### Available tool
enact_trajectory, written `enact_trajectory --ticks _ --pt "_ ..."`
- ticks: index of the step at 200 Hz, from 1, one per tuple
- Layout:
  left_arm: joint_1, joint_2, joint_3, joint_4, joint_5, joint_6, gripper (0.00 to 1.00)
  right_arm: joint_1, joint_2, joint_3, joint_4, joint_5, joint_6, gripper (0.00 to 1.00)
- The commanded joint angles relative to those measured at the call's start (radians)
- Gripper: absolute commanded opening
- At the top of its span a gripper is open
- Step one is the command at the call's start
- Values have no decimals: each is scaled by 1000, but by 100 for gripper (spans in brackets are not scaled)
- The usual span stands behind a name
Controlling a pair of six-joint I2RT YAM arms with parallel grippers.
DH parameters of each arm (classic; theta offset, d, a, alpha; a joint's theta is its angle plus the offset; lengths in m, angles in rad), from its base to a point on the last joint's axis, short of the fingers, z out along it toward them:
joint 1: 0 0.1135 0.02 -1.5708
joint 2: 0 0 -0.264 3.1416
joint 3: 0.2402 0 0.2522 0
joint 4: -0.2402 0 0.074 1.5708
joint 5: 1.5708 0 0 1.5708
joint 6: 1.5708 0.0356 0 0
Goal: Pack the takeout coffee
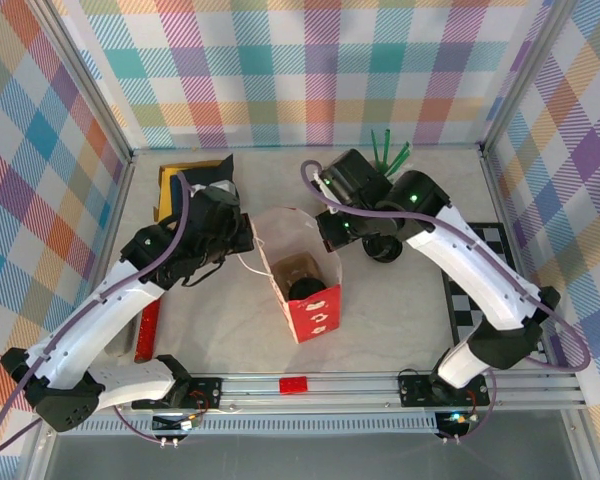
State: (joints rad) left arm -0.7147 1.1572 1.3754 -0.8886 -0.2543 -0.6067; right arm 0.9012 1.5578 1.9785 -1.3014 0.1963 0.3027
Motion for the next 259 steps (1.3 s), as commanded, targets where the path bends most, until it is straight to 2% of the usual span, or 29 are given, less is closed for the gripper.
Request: enact_trajectory --ticks 1,68,102,178,200,206,216,246,259 --pt "24 19 47 17 33 35 2 -8 -41 -21 1 38 17 0" --pt "48 86 109 24 45 85 1 -8 -98 -140 15 57 42 0" --pt "66 113 129 34 55 106 1 -8 -126 -187 44 25 53 0" --pt "116 141 145 45 84 136 2 -8 -132 -195 59 -1 60 0" --pt "118 131 136 43 84 137 4 -9 -127 -191 56 -6 61 8" --pt "118 127 134 43 82 138 8 -8 -125 -191 56 -5 63 15" --pt "118 122 135 40 78 137 17 -8 -126 -191 54 -3 63 20" --pt "118 105 140 27 67 144 54 -8 -122 -180 50 2 63 48" --pt "119 97 140 20 55 154 64 -8 -118 -168 43 3 63 57"
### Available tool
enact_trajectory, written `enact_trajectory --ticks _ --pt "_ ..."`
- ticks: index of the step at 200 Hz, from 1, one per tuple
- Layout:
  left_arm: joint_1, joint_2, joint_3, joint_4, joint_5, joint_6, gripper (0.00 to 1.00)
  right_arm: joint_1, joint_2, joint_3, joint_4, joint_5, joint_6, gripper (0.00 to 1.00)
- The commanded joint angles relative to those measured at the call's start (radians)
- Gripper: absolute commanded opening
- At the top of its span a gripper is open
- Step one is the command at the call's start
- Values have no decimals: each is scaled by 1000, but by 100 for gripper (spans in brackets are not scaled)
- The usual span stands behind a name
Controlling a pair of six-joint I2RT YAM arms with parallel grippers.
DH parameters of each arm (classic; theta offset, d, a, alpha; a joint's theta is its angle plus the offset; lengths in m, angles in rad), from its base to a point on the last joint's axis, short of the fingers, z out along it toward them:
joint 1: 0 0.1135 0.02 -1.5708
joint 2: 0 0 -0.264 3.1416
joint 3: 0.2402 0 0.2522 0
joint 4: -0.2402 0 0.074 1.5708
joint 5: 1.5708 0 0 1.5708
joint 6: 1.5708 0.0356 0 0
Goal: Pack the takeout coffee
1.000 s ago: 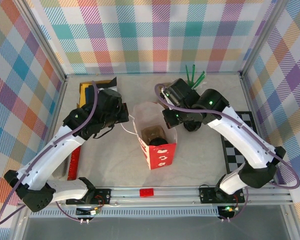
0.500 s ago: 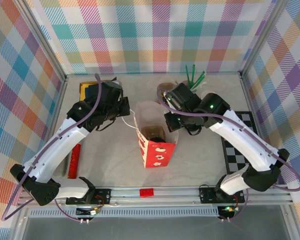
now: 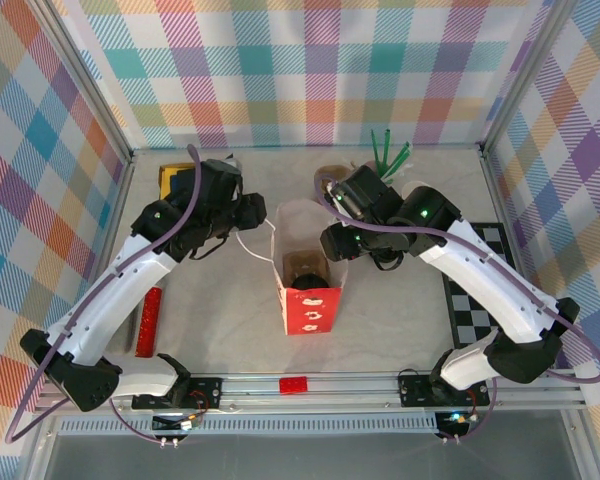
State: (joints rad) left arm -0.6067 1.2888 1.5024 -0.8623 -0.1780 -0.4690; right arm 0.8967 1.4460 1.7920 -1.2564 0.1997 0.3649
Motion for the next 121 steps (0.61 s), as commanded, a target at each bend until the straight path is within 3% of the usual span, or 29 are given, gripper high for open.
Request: enact_trajectory --ticks 1,40,55,121 --pt "11 -35 14 -7 -20 17 64 -4 -5 19 -3 -1 0 57" --pt "12 -47 32 -33 -39 23 88 -4 7 57 -34 9 -8 78" --pt "12 -59 46 -46 -46 27 91 -4 10 75 -44 24 -12 100" --pt "12 -142 100 -95 -88 79 96 -4 23 161 -75 56 -20 99"
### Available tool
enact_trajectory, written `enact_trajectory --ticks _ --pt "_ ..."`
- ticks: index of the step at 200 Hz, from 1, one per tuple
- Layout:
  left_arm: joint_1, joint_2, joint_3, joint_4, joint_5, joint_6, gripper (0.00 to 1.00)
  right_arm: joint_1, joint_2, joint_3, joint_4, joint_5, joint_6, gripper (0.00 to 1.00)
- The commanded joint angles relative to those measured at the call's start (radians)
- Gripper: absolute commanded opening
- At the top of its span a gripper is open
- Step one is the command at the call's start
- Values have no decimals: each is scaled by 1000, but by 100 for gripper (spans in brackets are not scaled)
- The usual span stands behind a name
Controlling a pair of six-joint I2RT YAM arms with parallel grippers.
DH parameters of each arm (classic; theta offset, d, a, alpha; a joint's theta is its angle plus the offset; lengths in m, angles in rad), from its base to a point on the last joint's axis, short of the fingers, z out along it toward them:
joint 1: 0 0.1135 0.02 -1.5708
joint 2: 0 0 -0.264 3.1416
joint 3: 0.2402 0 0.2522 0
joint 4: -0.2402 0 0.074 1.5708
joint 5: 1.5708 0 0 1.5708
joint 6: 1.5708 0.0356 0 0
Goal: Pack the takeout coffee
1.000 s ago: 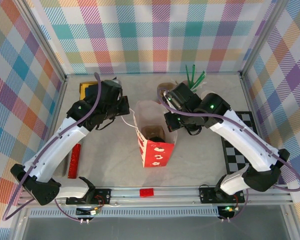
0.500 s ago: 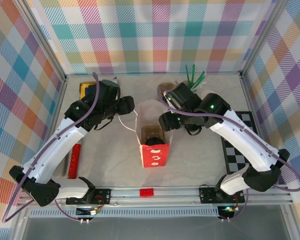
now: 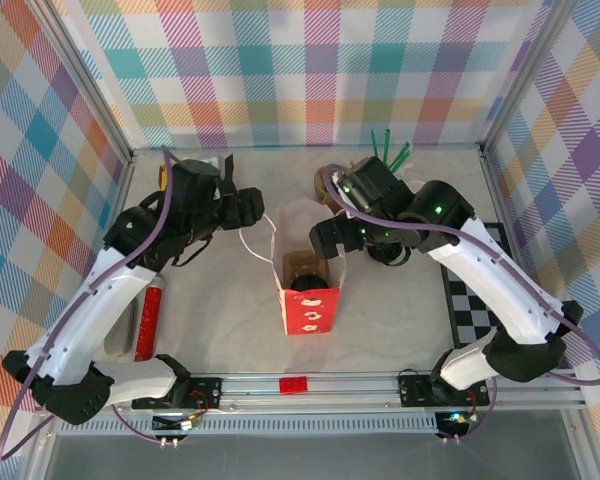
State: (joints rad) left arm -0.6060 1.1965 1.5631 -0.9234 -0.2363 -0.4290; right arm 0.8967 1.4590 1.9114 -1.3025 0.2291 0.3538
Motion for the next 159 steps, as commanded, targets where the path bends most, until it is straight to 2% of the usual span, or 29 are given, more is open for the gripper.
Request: enact_trajectory --ticks 1,53,79,116,130,159 --pt "11 -51 41 -34 -30 40 95 -4 9 43 -29 27 -9 99" --pt "11 -151 36 -29 -70 41 96 -4 -39 79 -2 36 -83 99" --pt "11 -224 -23 -2 -78 36 96 -4 -102 60 26 114 -115 99" --pt "11 -299 -73 -52 -132 38 97 -10 -159 68 13 204 -144 99" --pt "11 -328 -103 -72 -139 28 97 -30 -168 74 -5 245 -130 99" --pt "11 -393 -204 -110 -171 -10 98 -114 -172 59 -16 250 -124 99"
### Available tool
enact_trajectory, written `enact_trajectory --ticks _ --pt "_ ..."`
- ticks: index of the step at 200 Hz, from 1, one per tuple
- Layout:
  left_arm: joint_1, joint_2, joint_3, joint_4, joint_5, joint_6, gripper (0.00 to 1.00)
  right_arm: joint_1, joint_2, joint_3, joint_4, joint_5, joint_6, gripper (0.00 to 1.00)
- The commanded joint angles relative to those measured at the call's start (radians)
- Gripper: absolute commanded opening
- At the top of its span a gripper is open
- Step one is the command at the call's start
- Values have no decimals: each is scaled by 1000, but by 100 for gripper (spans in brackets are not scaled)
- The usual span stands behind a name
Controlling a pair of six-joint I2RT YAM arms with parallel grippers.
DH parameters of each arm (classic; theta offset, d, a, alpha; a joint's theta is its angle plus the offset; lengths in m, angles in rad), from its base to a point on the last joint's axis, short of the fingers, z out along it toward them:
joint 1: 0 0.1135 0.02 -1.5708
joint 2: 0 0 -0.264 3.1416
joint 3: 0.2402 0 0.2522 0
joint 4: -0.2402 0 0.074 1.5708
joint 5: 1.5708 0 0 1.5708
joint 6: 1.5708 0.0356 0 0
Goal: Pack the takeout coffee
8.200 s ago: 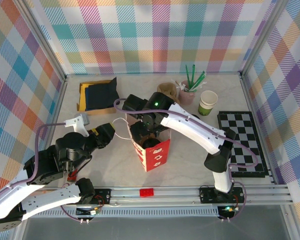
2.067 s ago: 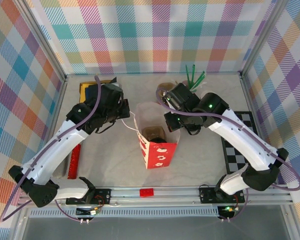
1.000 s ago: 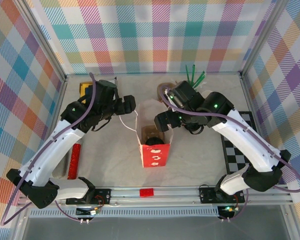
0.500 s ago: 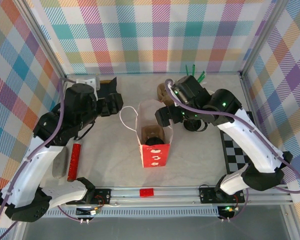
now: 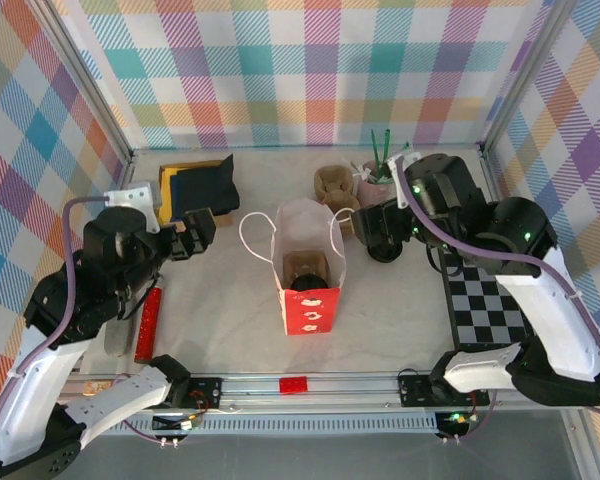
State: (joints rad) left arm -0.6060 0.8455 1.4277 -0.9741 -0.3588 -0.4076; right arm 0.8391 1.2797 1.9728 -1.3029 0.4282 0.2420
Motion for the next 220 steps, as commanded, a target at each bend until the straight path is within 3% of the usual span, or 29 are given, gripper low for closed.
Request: enact_trajectory --ticks 1,102,133,220 --pt "11 -43 -72 -60 -50 -32 98 -59 8 -3 -16 50 -12 99" --pt "11 -198 -349 2 34 -90 97 -363 108 -57 51 -149 -63 99" --pt "11 -239 -386 28 103 -80 96 -412 172 -60 69 -184 -76 100" --pt "12 -311 -398 -23 128 -89 96 -495 370 -35 104 -240 -69 85"
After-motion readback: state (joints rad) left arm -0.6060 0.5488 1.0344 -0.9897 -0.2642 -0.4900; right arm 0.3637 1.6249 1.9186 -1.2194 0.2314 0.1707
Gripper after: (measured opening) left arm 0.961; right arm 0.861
